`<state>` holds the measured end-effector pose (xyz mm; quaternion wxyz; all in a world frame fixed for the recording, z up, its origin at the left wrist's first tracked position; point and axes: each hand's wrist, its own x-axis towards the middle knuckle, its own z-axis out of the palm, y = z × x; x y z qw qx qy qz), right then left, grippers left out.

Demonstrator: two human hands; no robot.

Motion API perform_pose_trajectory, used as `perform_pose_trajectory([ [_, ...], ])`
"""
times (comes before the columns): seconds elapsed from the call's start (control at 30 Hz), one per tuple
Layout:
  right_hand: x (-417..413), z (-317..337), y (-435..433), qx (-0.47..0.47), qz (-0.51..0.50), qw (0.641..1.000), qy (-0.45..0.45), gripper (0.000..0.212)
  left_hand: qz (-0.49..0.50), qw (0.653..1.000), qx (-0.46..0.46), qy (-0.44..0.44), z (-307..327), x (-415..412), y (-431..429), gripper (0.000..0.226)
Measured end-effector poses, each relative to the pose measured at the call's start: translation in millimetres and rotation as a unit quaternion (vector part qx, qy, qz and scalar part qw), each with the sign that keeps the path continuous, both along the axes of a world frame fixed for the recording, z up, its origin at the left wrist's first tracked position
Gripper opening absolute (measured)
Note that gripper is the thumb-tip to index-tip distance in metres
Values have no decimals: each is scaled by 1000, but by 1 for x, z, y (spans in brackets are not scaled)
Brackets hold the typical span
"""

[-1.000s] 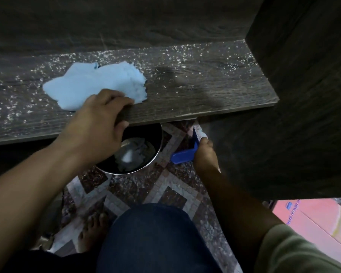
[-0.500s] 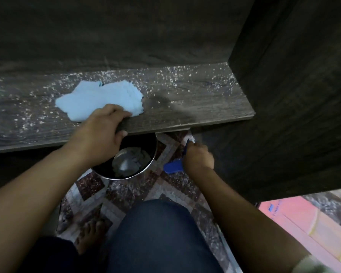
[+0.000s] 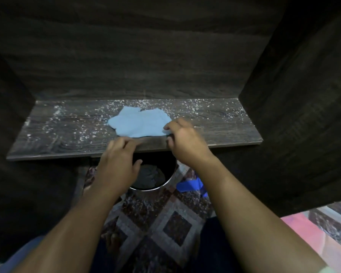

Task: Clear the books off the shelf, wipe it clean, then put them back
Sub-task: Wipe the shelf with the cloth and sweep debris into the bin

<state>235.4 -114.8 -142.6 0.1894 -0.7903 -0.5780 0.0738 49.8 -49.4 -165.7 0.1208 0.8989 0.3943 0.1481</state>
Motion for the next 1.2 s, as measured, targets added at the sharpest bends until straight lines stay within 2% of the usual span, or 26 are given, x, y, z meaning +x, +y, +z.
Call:
perform_pose_trajectory([
  [0.13, 0, -24, 23, 43, 15, 999, -14, 49, 37, 999, 20, -30, -3, 1, 19, 41],
  [0.33, -5, -18, 65, 17, 83, 996, 9, 80, 37, 998, 23, -53, -15, -3, 30, 38],
  [0.5, -11, -35, 80, 12, 97, 995, 8, 73, 22, 997, 35, -65, -22, -8, 32, 35],
  [0.7, -9, -34, 85, 148, 11, 989, 1, 62, 21, 994, 69, -87, -18, -7, 29, 30],
  [0.8, -1, -15, 77, 172, -30, 984, -40, 64, -20, 993, 62, -94, -15, -2, 19, 21],
  [0.87, 5, -8, 67, 167, -34, 982, -83, 64, -73, 995, 29, -60, -20, 2, 8, 17],
  [0.97, 10, -7, 47, 145, -36, 981, -124, 63, -124, 990, -23, 60, -36, 13, -11, 24],
  [1.03, 13, -8, 34, 137, -36, 980, -143, 61, -129, 981, -42, 141, -49, 22, -18, 36],
  [1.2, 18, -14, 20, 142, -47, 973, -177, 61, -95, 965, -60, 237, -80, 33, -20, 54],
])
